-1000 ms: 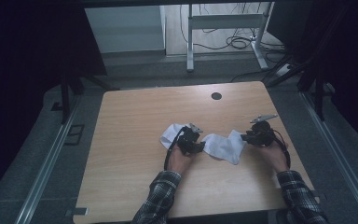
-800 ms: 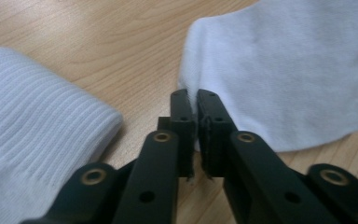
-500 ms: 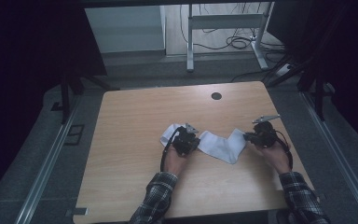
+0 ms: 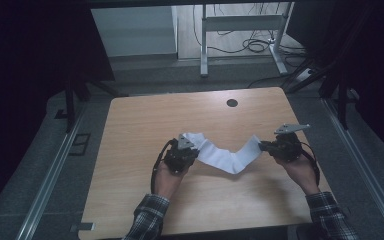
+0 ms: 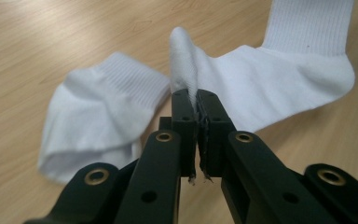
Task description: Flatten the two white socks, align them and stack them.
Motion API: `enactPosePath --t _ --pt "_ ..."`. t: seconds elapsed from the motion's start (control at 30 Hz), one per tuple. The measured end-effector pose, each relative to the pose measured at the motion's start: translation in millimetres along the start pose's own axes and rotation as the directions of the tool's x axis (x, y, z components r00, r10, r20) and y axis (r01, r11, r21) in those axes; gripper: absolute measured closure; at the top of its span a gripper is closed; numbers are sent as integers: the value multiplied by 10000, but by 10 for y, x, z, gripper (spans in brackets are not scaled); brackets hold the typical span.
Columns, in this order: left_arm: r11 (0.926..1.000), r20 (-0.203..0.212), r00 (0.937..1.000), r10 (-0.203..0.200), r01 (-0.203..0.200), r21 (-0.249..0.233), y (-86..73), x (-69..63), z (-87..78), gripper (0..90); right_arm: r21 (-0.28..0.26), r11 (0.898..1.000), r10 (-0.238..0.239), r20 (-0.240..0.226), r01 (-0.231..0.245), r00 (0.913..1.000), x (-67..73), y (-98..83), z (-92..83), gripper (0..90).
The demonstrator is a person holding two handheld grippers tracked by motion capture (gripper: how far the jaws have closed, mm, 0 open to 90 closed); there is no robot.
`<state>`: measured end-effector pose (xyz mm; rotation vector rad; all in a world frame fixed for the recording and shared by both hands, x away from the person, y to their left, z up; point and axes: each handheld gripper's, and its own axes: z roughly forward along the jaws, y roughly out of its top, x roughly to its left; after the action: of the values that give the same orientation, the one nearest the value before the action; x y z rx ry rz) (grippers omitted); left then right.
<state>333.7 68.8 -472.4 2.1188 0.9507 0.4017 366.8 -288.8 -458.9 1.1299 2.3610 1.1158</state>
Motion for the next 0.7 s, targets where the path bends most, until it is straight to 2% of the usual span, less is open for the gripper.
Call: enactPosePath --t 0.03,0.2,0.23,0.27,0.37,0.4,0.47,0.57,0.6,0.7 --pt "10000 -7 10000 21 -21 -18 -38 0 -62 863 0 10000 0 0 0 10000 0 0 0 810" --pt "9998 -207 9997 -134 131 -170 -273 -2 -355 859 -189 9992 -367 -530 357 9979 241 24 -54 809" --pt "9997 -303 9994 -174 168 -184 -324 -2 -410 859 -183 9987 -496 -770 484 9958 337 18 -38 809" --pt "9996 -339 9992 -226 220 -197 -364 0 -447 859 -183 9987 -496 -770 484 9958 337 18 -38 809" --pt "9992 -526 9978 -405 404 -27 -540 19 -564 859 20 9980 -628 -1126 634 9917 483 -20 24 808" --pt "9990 -572 9974 -442 445 40 -594 27 -582 859 225 9971 -698 -1294 733 9891 571 -61 84 806" --pt "9983 -697 9962 -531 546 193 -692 43 -604 859 278 9964 -762 -1346 806 9880 596 -78 110 805" --pt "9966 -731 9950 -683 714 418 -821 54 -591 855 716 9931 -817 -1511 933 9851 691 -203 266 800" --pt "9959 -717 9947 -731 766 472 -863 52 -571 855 716 9931 -817 -1511 933 9851 691 -203 266 800" --pt "9922 -689 9933 -933 985 767 -968 41 -497 838 1261 9872 -791 -1473 980 9859 712 -313 391 795"
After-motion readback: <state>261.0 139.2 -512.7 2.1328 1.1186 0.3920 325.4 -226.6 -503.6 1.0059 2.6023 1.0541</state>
